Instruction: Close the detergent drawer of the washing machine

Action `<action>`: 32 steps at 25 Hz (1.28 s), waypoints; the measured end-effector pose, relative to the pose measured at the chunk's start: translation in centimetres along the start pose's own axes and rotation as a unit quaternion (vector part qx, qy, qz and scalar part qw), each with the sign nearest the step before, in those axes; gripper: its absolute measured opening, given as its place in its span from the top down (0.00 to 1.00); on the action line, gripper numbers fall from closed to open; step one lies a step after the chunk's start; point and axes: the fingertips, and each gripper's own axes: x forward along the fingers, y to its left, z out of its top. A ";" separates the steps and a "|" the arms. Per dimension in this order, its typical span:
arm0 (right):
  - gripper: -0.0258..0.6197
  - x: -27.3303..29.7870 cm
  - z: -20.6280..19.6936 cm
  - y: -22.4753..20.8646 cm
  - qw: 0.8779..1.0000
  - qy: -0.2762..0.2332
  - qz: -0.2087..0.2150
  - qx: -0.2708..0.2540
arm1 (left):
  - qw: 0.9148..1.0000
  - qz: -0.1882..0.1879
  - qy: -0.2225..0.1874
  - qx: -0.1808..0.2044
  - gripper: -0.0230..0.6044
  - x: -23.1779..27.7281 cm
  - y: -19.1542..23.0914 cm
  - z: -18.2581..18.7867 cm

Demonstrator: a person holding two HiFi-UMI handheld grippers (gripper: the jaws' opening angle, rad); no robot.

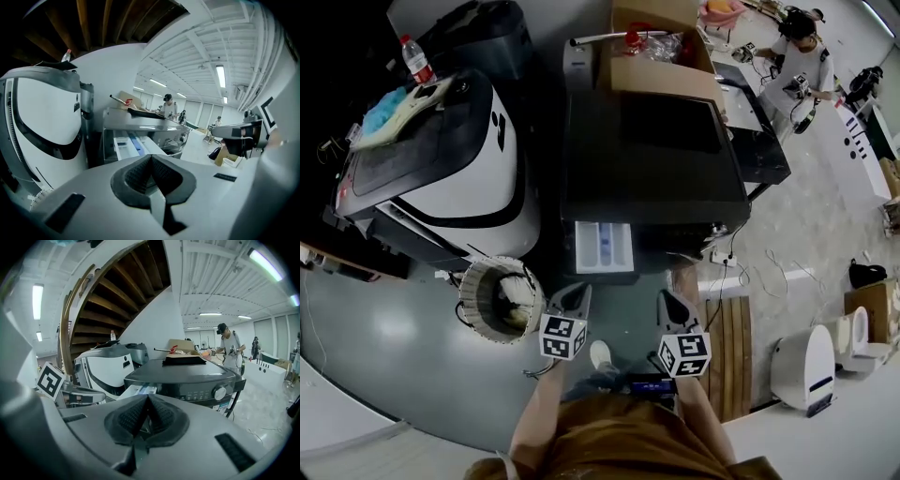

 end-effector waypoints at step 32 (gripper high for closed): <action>0.94 3.2 -3.7 1.1 0.997 0.053 0.046 0.010 | 0.997 0.015 0.071 -0.030 0.92 4.9 -0.1 -4.7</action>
